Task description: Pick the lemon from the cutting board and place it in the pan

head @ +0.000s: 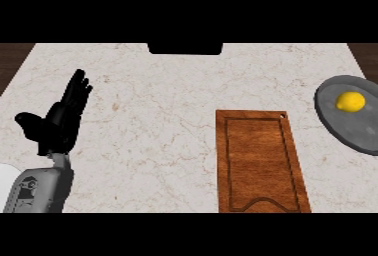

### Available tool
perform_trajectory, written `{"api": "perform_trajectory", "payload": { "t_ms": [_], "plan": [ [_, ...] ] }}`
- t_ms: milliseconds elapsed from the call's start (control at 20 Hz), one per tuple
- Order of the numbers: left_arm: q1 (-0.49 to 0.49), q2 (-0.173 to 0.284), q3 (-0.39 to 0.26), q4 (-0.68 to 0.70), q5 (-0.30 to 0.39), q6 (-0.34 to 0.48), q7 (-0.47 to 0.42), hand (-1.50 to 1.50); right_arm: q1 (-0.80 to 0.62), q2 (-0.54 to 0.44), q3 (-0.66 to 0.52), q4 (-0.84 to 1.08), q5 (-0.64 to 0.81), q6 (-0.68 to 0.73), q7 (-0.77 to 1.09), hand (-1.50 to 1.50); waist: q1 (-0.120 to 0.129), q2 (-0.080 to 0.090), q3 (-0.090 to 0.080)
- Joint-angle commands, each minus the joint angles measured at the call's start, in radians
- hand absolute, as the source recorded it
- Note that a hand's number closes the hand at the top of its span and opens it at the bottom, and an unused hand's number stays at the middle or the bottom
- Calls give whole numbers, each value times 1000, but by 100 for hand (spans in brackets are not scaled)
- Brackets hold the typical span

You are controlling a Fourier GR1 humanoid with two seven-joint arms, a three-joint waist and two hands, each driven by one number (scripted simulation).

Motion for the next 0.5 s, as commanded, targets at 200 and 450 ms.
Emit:
{"api": "perform_trajectory", "payload": {
  "t_ms": [200, 450],
  "plan": [
    [21, -4, 10, -25, -3, 17, 22, 0, 181, -121, -35, 7, -104, 379, -153, -150, -33, -15, -4],
    [1, 30, 49, 29, 10, -3, -1, 0, 297, -175, -29, -53, -147, 489, -203, -150, -50, -18, -6]
  ]
}}
